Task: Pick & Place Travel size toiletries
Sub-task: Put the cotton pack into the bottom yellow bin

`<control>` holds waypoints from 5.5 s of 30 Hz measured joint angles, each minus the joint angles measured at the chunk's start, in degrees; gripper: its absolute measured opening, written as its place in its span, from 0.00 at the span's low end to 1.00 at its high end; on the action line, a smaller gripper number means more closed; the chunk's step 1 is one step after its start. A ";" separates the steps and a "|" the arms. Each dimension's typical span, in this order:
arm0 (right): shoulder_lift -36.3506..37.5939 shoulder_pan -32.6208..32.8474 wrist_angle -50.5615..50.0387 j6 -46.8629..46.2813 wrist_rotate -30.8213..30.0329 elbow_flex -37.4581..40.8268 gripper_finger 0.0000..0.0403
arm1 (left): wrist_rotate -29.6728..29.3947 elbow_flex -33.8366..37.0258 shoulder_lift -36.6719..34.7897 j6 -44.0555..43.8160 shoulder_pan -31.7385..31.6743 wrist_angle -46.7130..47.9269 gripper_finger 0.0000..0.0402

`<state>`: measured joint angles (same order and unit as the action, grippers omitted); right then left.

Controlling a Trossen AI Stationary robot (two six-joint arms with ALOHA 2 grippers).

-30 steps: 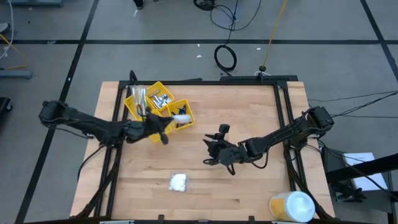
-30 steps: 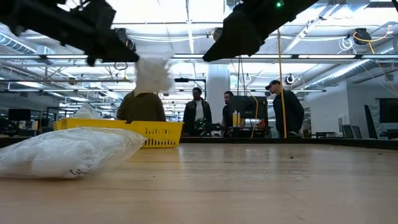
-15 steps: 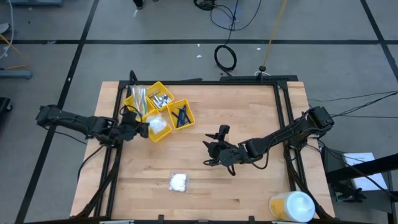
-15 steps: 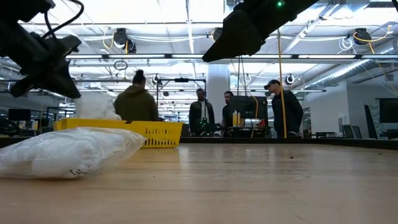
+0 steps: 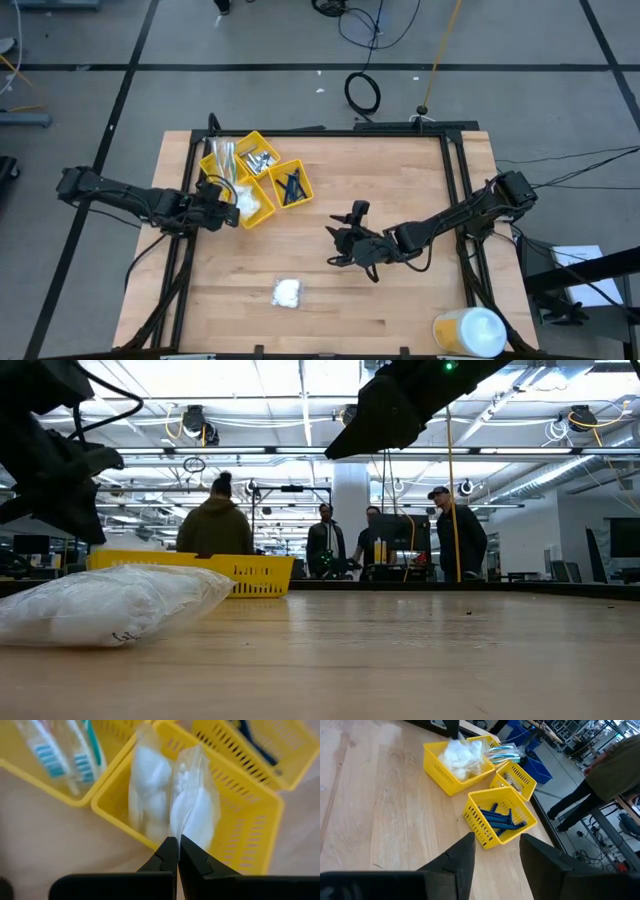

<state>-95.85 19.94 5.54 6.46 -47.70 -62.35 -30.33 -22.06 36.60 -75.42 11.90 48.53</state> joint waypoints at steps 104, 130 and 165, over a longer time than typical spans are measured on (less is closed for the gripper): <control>-2.76 0.44 2.29 6.92 19.01 -4.85 0.00 | 4.28 -6.58 17.85 44.41 2.75 -45.37 0.68; -2.27 -0.50 6.95 12.82 15.78 -4.81 0.00 | 22.34 -6.58 34.60 61.15 0.15 -70.59 0.68; -2.27 -3.49 2.80 9.34 19.32 -4.81 0.00 | 23.35 -6.58 34.58 61.74 0.09 -69.99 0.68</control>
<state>-98.13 16.46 8.34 15.80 -28.38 -67.16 -6.98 -28.64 71.18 -13.67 11.99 -21.46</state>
